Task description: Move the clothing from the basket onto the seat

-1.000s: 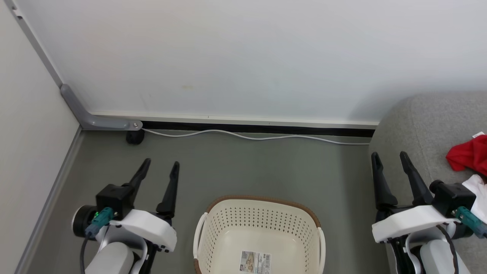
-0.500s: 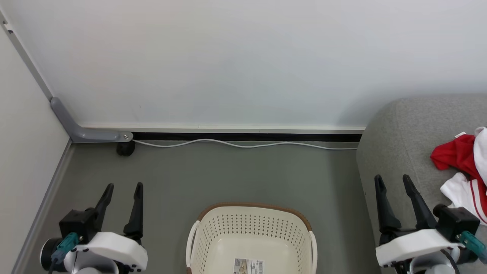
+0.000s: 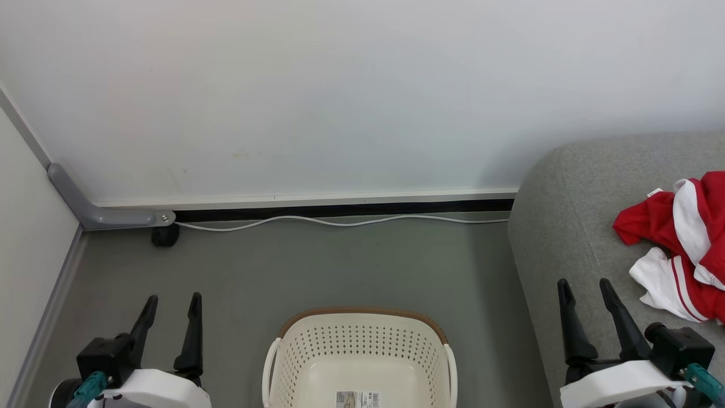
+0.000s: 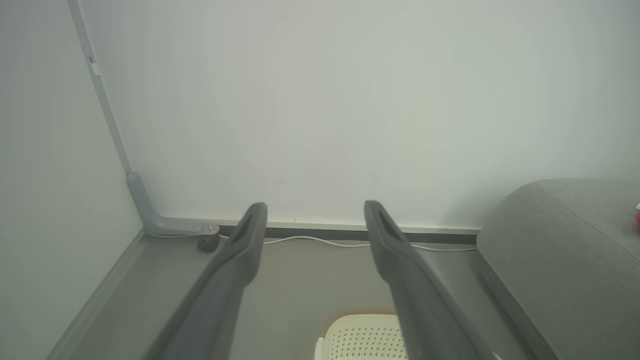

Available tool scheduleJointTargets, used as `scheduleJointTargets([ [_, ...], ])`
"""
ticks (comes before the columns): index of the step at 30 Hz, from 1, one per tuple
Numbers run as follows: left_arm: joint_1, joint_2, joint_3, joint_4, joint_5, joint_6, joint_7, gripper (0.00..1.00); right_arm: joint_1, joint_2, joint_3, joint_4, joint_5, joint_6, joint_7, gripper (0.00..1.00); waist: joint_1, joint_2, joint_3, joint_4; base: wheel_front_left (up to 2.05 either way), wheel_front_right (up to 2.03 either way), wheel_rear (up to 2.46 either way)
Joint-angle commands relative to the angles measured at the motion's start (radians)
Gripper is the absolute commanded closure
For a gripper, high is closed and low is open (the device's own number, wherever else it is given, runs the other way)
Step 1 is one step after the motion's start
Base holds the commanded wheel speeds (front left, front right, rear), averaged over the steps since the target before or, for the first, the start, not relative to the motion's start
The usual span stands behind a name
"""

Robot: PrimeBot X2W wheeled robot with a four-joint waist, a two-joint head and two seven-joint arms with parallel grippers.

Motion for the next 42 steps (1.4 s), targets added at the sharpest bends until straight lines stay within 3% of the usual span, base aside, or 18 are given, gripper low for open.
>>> scheduleJointTargets([
  [1,-0.019,0.017,0.049,-0.030,0.014,0.005,-0.010,0.00,-0.016,-0.007,0.025,-0.034,-0.009,0.004,-0.006,0.00,0.0000,0.0000,-0.001,-0.004,0.00,0.00,0.00],
  [27,-0.007,-0.008,0.097,-0.053,0.019,-0.047,-0.010,0.00,-0.013,-0.007,0.032,-0.030,-0.012,0.004,-0.006,0.00,0.0000,0.0000,-0.004,0.004,0.00,0.00,0.00],
  [28,0.023,-0.024,0.057,-0.021,0.017,-0.045,0.000,1.00,0.002,0.001,0.011,-0.002,-0.004,0.000,0.000,1.00,0.0000,0.0000,-0.004,0.004,0.00,0.00,0.00],
  [36,0.021,-0.044,0.070,-0.003,-0.043,-0.052,0.023,1.00,0.008,0.002,0.007,0.010,0.067,0.000,0.017,1.00,0.0022,0.0000,-0.005,0.002,0.00,0.00,0.00],
  [42,0.018,-0.052,0.082,-0.006,-0.099,-0.059,0.040,1.00,0.003,0.000,0.001,0.011,0.133,0.000,0.032,1.00,0.0001,0.0000,-0.001,0.000,0.00,0.00,0.00],
])
